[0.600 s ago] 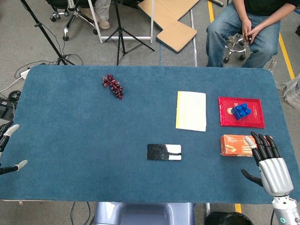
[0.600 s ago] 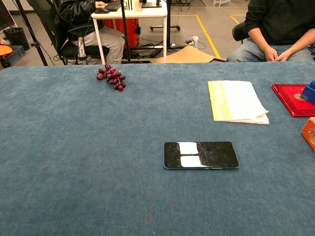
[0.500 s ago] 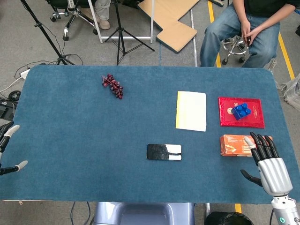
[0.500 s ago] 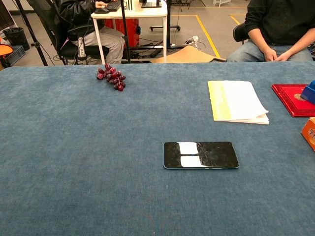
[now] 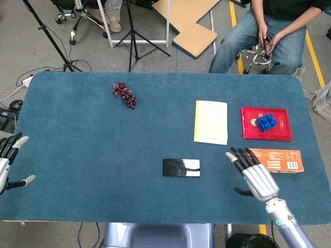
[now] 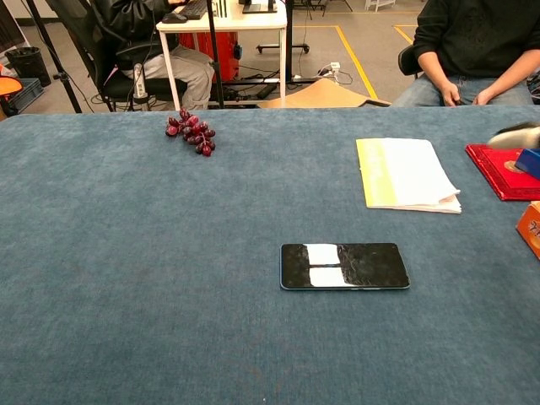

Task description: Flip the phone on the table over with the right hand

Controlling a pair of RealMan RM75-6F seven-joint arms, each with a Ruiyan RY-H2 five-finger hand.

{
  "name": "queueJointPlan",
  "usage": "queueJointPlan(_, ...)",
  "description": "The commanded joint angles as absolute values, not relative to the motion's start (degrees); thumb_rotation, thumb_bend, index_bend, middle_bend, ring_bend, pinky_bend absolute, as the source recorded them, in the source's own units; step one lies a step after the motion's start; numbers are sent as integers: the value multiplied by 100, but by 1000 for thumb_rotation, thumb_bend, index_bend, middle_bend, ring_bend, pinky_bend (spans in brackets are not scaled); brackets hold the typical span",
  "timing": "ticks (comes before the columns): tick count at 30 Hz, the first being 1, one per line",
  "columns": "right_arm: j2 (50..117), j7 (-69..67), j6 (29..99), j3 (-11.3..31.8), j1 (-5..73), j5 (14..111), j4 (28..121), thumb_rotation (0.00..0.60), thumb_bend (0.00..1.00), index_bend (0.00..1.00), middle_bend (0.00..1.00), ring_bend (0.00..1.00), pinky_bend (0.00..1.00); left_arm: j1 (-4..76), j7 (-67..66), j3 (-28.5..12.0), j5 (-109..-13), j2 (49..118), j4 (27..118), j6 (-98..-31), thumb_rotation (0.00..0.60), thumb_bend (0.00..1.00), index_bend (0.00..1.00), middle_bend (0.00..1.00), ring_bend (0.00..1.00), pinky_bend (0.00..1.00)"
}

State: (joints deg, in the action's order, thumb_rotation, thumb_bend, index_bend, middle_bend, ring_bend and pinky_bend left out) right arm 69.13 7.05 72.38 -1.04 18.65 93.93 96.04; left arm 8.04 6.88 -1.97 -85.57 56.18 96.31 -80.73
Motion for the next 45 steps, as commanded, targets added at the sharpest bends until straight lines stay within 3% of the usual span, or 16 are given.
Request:
queueJointPlan(1,7328,1127,6367,102,2450,9109,9663,600,22,30,22,0,0,872,618,-237,-8387,5685,9581,-7907,600,0,0,0,0,0)
queueJointPlan(8,8249,1243,5689,284,2920,8769,9259,600,146,57,69,0,0,909,514,-286,-8124,5752,9473,-7743,600,0,0,0,0,0)
queueJointPlan(19,9100,1705,5364,333,3245,8545,8274,600,157,98,104,0,0,901,499,-275,-8025,5786,9407,-7661,600,0,0,0,0,0)
queueJointPlan(45,9878,2160,5235,459,3601,8183,7425,600,190,109,112,0,0,1020,536,-290,-7924,5798,9405,-7388,600,0,0,0,0,0)
